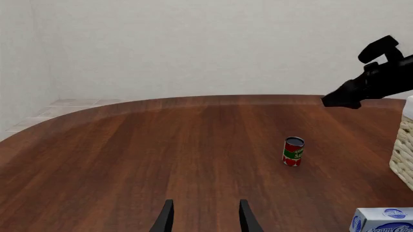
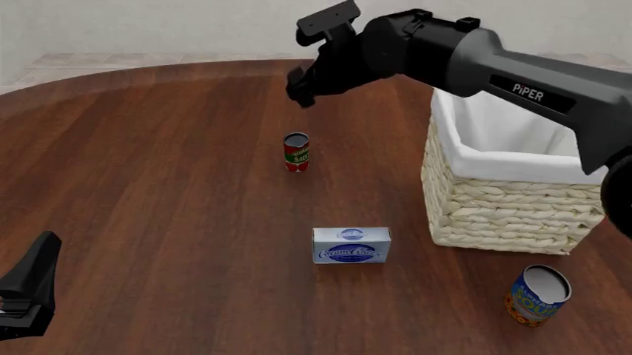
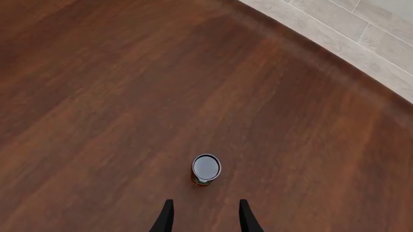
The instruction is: Pick up the tomato sauce, and put it in the basket.
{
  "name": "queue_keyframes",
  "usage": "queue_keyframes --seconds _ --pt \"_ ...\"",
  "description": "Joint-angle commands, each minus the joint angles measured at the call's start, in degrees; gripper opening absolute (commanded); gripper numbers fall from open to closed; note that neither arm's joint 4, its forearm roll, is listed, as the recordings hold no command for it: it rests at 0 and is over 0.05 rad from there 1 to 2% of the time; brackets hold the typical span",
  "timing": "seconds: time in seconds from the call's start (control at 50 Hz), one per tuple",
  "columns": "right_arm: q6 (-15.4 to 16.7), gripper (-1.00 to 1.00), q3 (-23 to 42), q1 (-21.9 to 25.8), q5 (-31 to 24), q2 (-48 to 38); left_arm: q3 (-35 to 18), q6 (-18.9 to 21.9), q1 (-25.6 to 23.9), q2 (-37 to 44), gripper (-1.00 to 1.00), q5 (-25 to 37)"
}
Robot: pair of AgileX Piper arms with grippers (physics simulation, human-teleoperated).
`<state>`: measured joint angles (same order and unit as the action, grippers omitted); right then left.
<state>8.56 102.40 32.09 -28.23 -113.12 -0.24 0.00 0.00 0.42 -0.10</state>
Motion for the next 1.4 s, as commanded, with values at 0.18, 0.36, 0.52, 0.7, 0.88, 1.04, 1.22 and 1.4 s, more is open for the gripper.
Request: queue_keyframes --seconds 0.18,0.36,0.52,0.7,0.88,1.04,1.22,1.4 --pt "-1.24 1.00 5.32 -0.50 -0.57 -6.68 0.00 0.00 0.00 0.00 1.00 0.00" --pt "-1.97 1.00 5.80 -0.38 0.06 -9.05 0.00 0.00 0.00 0.00 1.00 0.00" --pt "-1.97 1.00 7.20 -0.59 -0.10 -11.01 0.00 0.00 0.00 0.00 1.00 0.00" --pt "-1.99 1.00 8.85 -0.63 -0.70 -13.42 0.00 0.00 0.00 0.00 1.00 0.00" --pt "-1.94 1.00 10.43 -0.80 -1.24 -15.16 0.00 0.00 0.00 0.00 1.00 0.00" --pt "-2.34 1.00 10.07 -0.41 -0.91 -15.96 0.00 0.00 0.00 0.00 1.00 0.00" --pt "-2.48 1.00 10.90 -0.30 -1.07 -17.08 0.00 0.00 0.00 0.00 1.00 0.00" --pt "-2.38 1.00 11.96 -0.48 -1.25 -18.20 0.00 0.00 0.00 0.00 1.00 0.00"
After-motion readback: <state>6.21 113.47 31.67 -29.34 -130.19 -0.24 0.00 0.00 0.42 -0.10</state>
